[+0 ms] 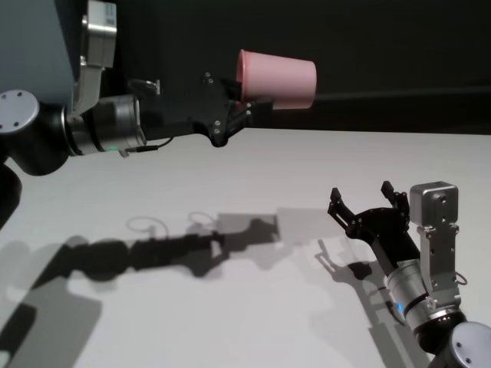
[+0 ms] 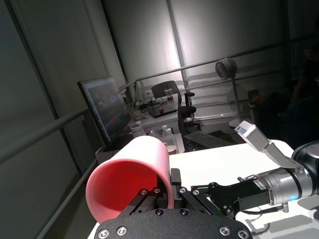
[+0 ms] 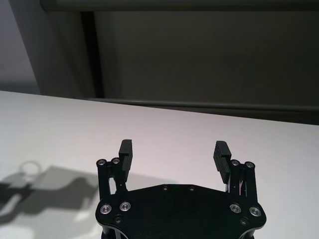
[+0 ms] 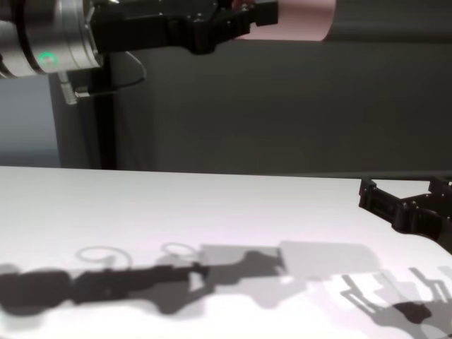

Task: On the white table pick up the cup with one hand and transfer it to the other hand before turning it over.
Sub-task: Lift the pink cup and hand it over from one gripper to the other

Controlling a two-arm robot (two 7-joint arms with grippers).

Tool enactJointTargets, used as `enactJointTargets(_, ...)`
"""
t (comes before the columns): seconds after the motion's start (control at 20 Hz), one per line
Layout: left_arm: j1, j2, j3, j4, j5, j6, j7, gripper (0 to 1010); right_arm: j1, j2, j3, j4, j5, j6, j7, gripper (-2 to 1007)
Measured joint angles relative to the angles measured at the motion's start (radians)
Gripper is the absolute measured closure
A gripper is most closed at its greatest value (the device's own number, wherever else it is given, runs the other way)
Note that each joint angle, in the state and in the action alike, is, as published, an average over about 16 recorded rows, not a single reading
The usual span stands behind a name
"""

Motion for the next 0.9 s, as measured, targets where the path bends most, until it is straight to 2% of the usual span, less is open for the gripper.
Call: enactJointTargets(0.9, -0.027, -0.045, 0.013, 0.066, 0.001, -0.024, -0.028, 962, 0.0, 0.0, 0.0, 0.0, 0.0, 0.0, 0.0, 5)
